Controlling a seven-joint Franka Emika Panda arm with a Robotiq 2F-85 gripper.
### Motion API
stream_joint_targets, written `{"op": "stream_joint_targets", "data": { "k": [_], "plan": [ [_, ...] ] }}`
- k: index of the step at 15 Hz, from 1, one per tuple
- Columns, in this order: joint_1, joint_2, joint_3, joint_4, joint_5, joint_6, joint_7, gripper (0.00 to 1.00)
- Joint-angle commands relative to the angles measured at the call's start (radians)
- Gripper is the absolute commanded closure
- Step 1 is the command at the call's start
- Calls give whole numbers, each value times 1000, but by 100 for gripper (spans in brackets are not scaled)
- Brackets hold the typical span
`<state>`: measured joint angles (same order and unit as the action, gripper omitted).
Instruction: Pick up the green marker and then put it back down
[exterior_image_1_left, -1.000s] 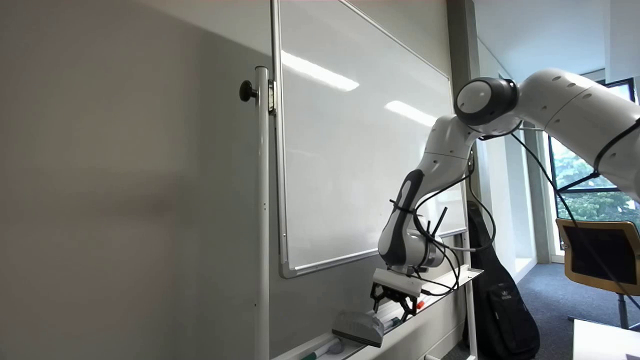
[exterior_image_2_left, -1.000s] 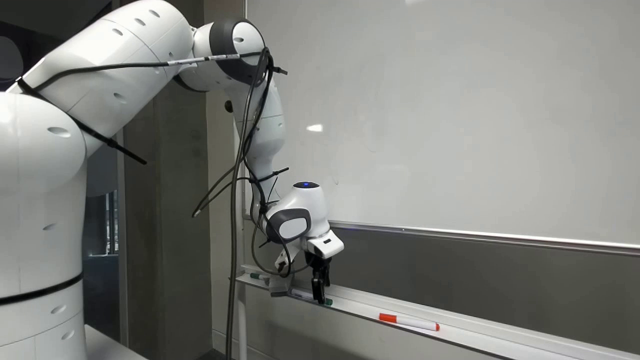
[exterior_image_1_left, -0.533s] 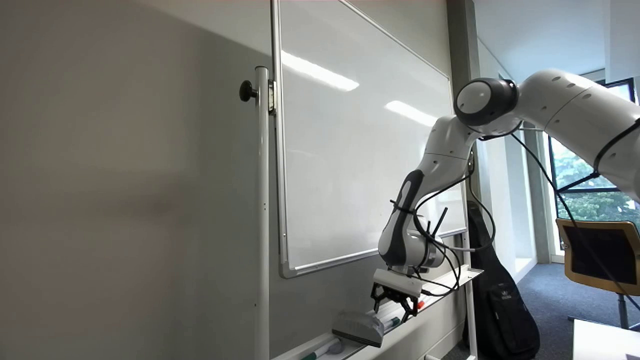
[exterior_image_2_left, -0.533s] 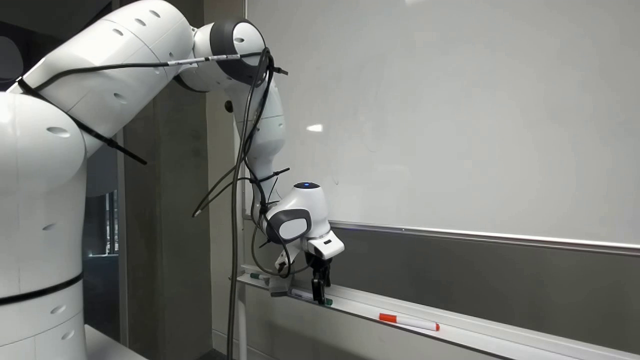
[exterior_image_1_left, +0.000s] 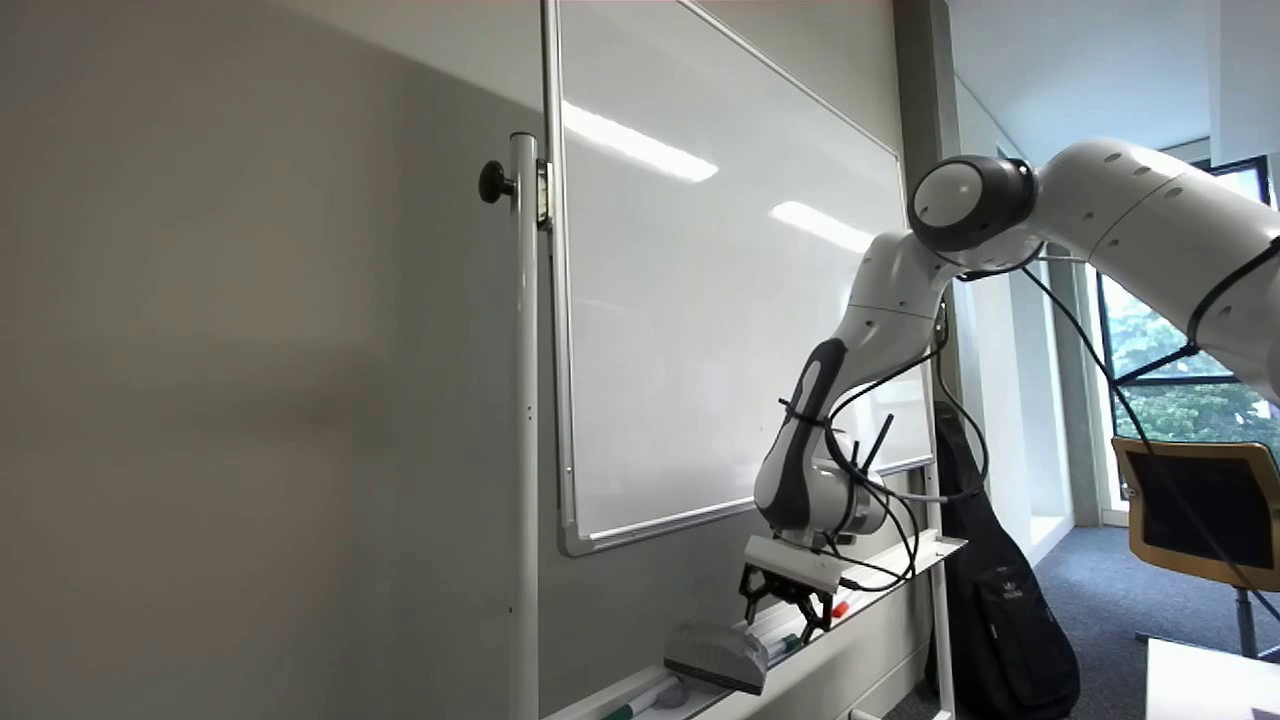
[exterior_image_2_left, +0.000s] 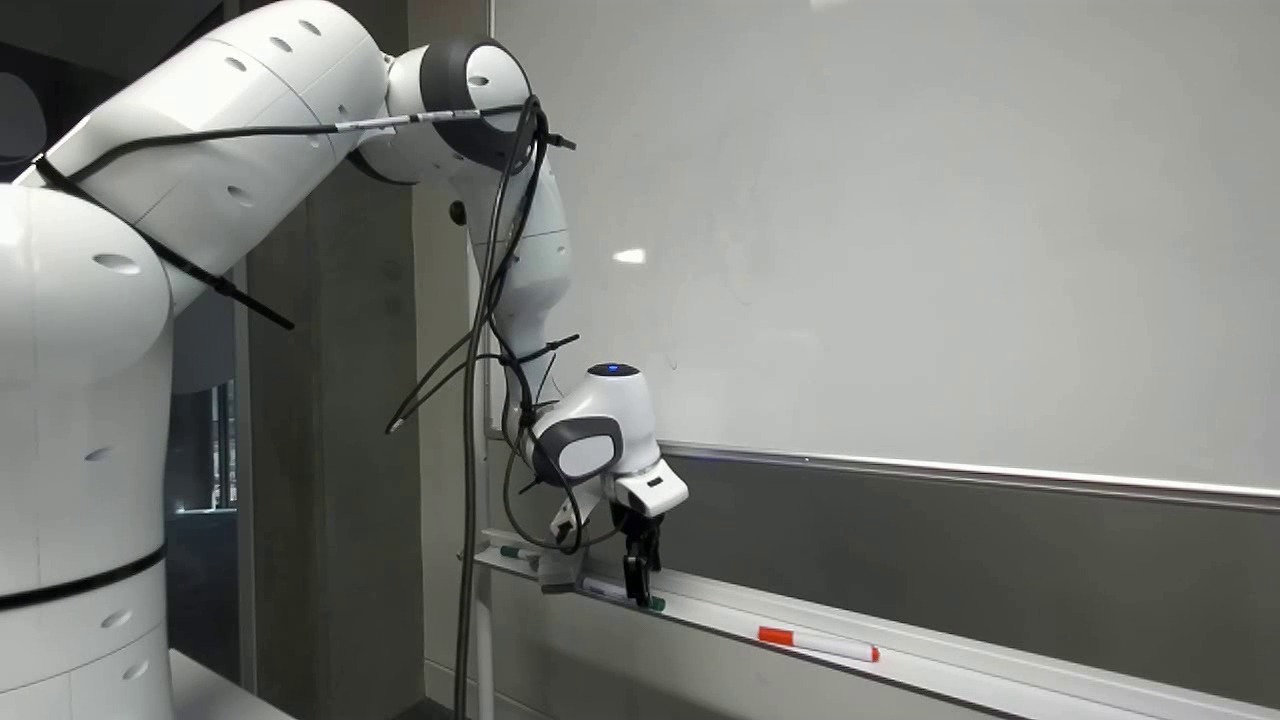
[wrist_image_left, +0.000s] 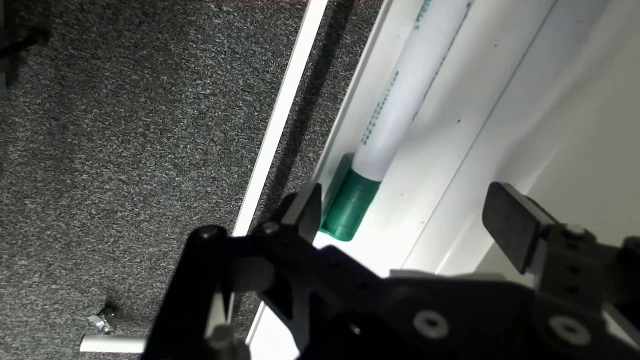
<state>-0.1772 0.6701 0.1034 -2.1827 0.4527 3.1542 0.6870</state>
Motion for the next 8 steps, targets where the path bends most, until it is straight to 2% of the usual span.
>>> {"op": "stream_joint_targets", "data": {
  "k": [1, 4, 8],
  "plan": [
    [-13, 10, 19, 19, 30, -9, -29, 14],
    [-14, 12, 22, 23, 30, -10, -30, 16],
    [-14, 14, 22, 22, 31, -11, -30, 9]
  ]
}}
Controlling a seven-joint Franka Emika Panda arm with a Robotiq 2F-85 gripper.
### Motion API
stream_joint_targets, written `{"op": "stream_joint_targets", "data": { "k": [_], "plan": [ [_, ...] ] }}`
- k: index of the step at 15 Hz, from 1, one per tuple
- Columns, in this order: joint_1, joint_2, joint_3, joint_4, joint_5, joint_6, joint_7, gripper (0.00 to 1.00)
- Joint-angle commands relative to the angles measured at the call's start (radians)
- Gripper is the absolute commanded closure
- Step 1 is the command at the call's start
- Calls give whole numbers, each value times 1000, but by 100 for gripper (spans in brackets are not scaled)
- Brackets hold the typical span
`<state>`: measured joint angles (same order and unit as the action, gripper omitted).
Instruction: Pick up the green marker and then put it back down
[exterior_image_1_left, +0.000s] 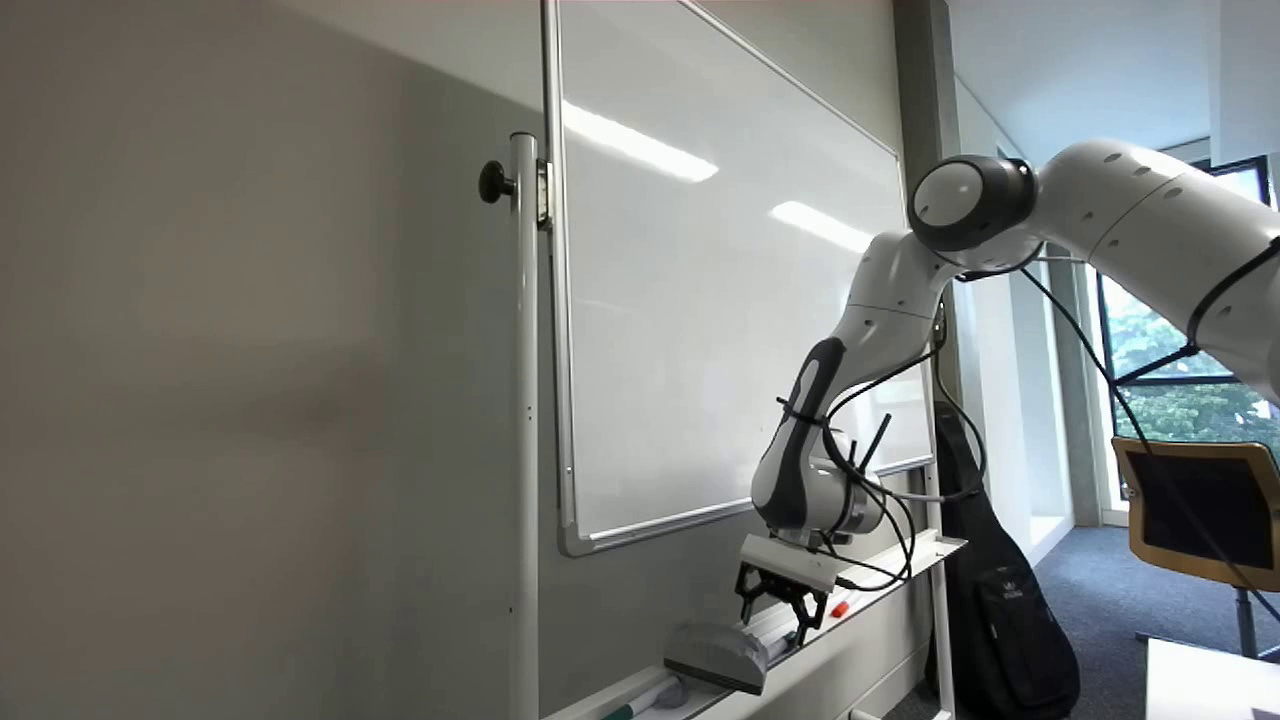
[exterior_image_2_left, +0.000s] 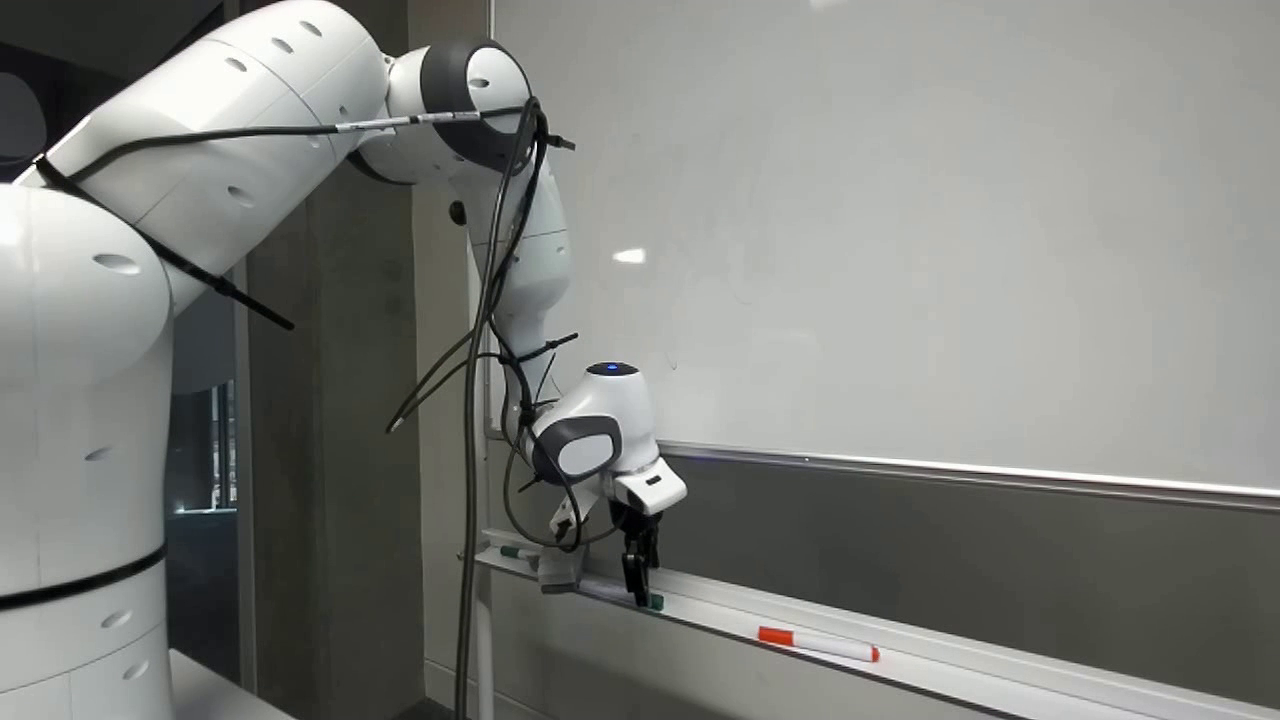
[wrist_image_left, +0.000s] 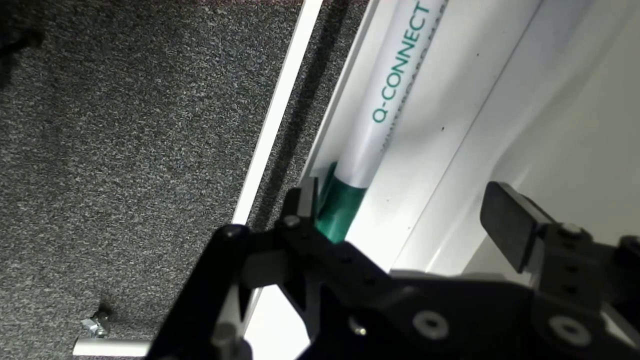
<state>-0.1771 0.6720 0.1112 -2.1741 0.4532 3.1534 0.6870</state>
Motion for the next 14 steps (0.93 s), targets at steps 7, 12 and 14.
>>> {"op": "stream_joint_targets", "data": {
  "k": [7, 12, 14],
  "plan": [
    [-20, 11, 16, 11, 33, -10, -30, 20],
    [-26, 12, 17, 12, 34, -10, -31, 18],
    [-27, 13, 17, 13, 34, -10, -31, 21]
  ]
}}
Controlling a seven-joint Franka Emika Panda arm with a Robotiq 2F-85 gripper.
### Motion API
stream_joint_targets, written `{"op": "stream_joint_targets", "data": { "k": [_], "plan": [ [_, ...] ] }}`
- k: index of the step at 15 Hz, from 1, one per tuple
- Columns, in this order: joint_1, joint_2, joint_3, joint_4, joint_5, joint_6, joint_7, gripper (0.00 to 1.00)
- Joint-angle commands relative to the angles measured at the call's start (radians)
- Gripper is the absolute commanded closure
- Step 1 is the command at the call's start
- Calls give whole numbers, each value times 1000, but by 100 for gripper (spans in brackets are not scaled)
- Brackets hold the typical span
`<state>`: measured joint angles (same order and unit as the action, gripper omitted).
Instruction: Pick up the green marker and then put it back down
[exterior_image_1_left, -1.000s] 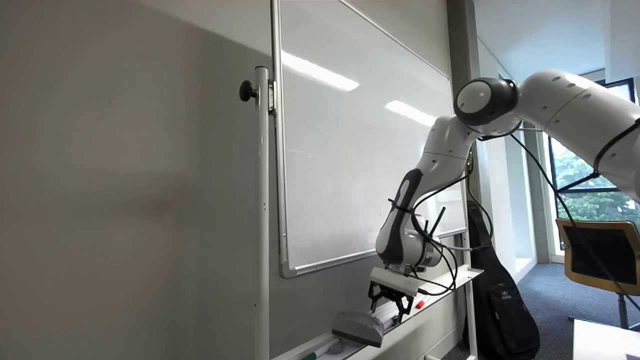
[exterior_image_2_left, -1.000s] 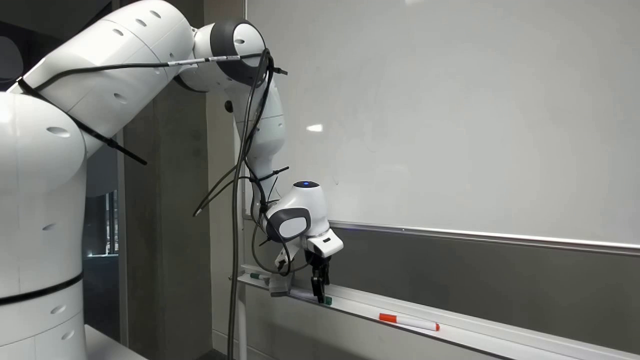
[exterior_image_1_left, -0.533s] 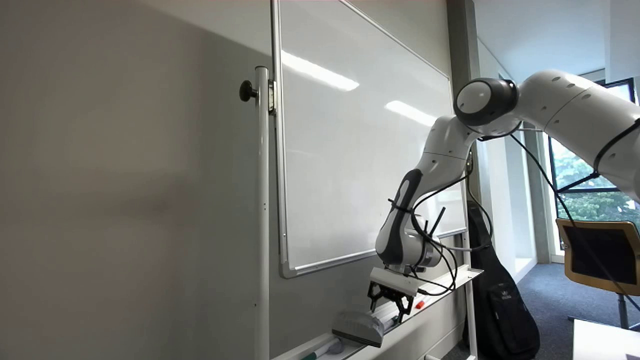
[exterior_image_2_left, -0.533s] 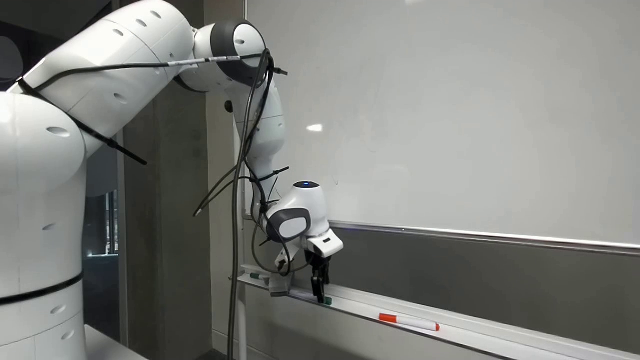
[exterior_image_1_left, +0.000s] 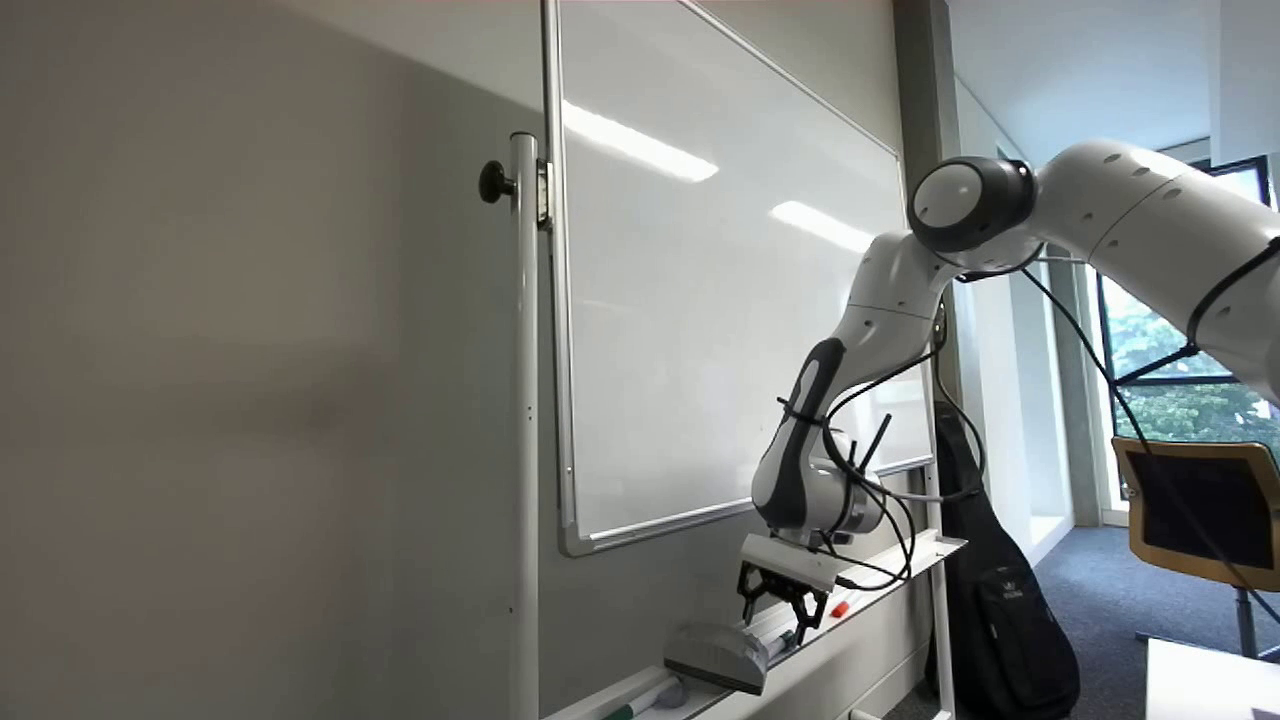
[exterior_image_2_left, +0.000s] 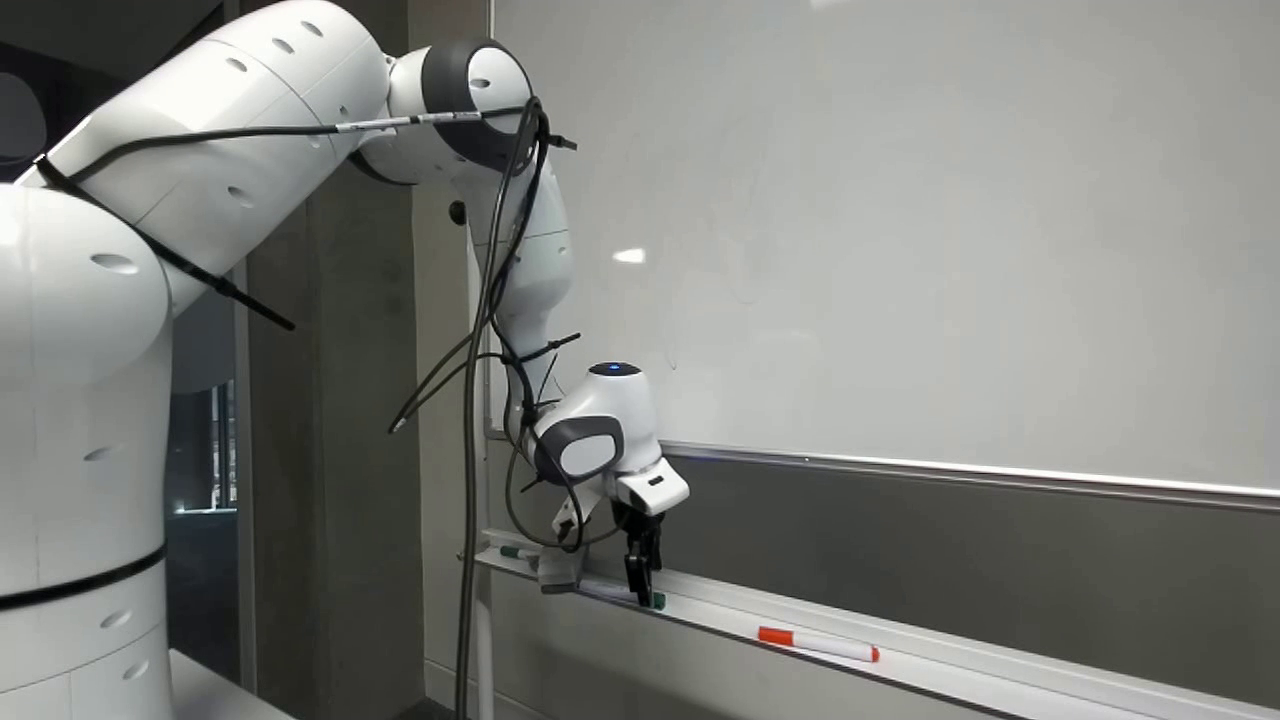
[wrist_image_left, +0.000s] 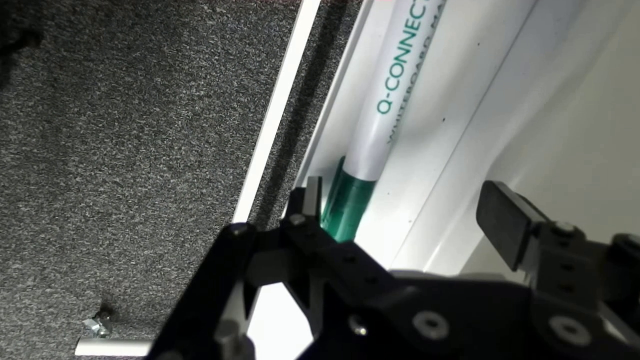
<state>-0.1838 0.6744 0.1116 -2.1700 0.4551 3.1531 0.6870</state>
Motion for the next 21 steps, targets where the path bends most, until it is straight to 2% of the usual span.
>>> {"op": "stream_joint_targets", "data": {
  "k": [1, 2, 3, 4, 6, 9, 10, 11, 12, 13, 16, 18, 21],
  "plan": [
    [-22, 11, 18, 9, 32, -11, -32, 25],
    [-22, 12, 18, 9, 33, -10, -31, 31],
    [-22, 12, 18, 9, 33, -10, -31, 27],
    [-23, 13, 19, 9, 34, -10, -31, 30],
    [-23, 13, 19, 9, 35, -11, -31, 25],
    [-24, 13, 20, 8, 36, -11, -31, 25],
    [-26, 12, 22, 6, 36, -11, -32, 26],
    [-27, 12, 24, 5, 36, -10, -33, 38],
    [-29, 12, 25, 5, 37, -11, -32, 36],
    [-29, 14, 25, 5, 37, -11, -33, 41],
    [-30, 18, 25, 5, 38, -14, -32, 42],
    [-30, 18, 24, 5, 39, -14, -32, 37],
    [-29, 19, 24, 5, 39, -14, -32, 42]
  ]
}}
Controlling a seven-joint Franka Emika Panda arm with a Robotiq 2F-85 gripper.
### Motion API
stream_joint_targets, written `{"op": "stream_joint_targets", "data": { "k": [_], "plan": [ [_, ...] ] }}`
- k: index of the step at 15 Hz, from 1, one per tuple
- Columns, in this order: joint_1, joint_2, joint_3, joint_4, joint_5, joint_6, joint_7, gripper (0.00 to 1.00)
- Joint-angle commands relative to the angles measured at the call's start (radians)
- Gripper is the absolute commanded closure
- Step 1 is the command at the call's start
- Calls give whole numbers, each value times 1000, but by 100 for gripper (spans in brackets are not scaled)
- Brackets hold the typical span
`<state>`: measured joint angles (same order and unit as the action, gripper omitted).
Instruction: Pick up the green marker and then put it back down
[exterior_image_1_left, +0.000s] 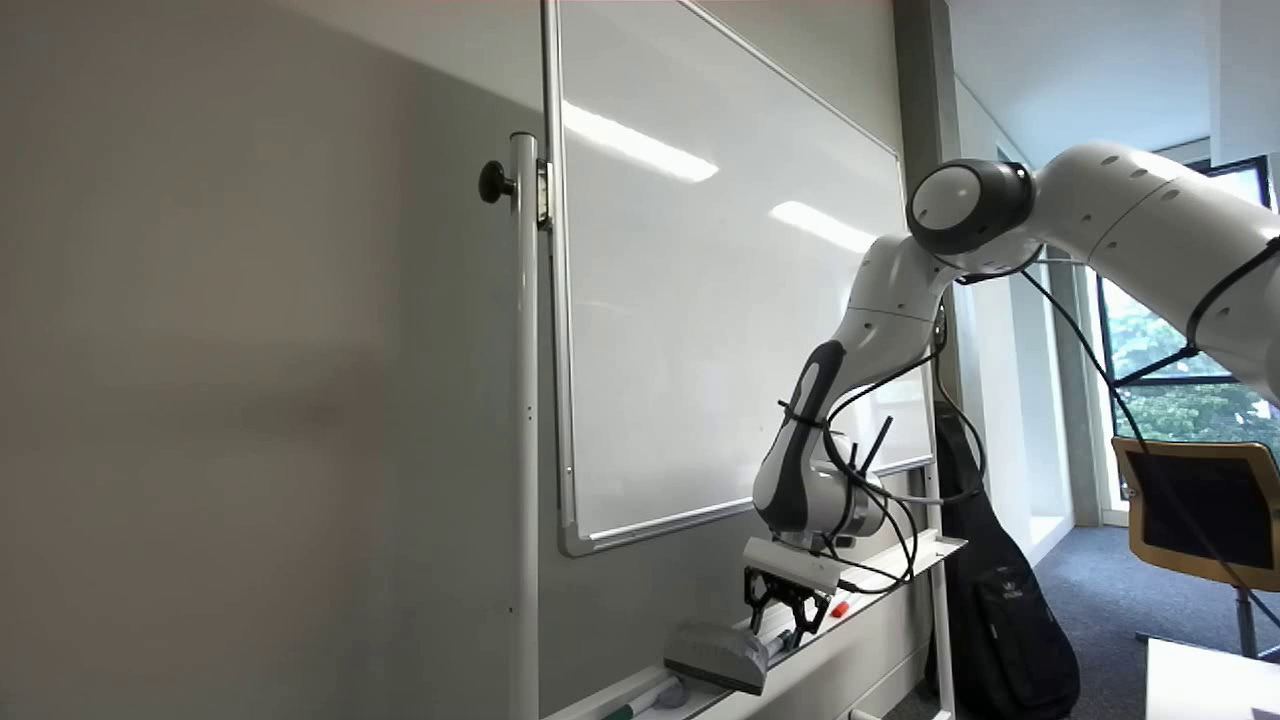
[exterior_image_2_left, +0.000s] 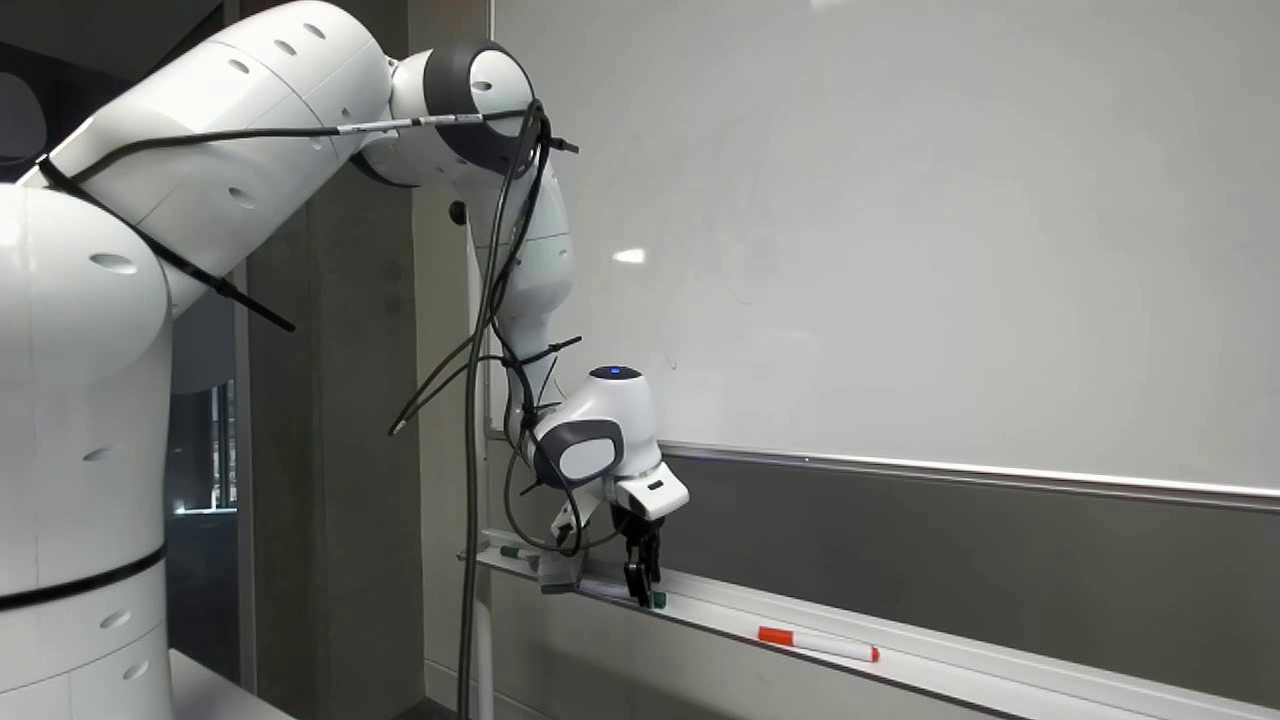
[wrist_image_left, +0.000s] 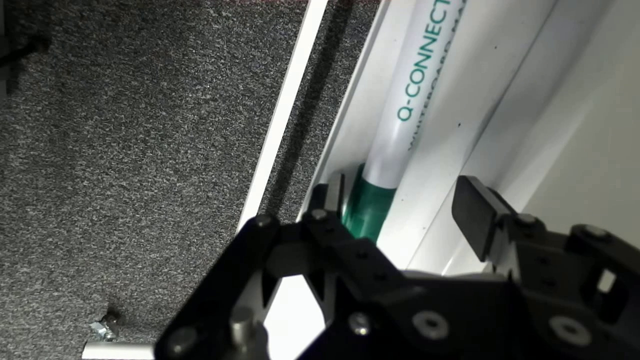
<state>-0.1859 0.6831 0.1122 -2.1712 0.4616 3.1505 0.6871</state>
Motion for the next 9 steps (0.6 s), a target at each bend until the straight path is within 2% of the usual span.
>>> {"op": "stream_joint_targets", "data": {
  "k": [1, 2, 3, 4, 5, 7, 8, 9],
  "plan": [
    [-28, 10, 24, 7, 33, -11, -32, 43],
    [-28, 10, 24, 6, 33, -12, -32, 44],
    [-28, 10, 24, 6, 34, -11, -32, 49],
    [-28, 10, 24, 6, 35, -12, -32, 49],
    [-27, 11, 23, 6, 35, -11, -32, 54],
    [-27, 11, 23, 7, 36, -12, -32, 47],
    [-27, 10, 22, 6, 37, -12, -32, 47],
    [-27, 11, 22, 7, 37, -12, -32, 51]
  ]
}}
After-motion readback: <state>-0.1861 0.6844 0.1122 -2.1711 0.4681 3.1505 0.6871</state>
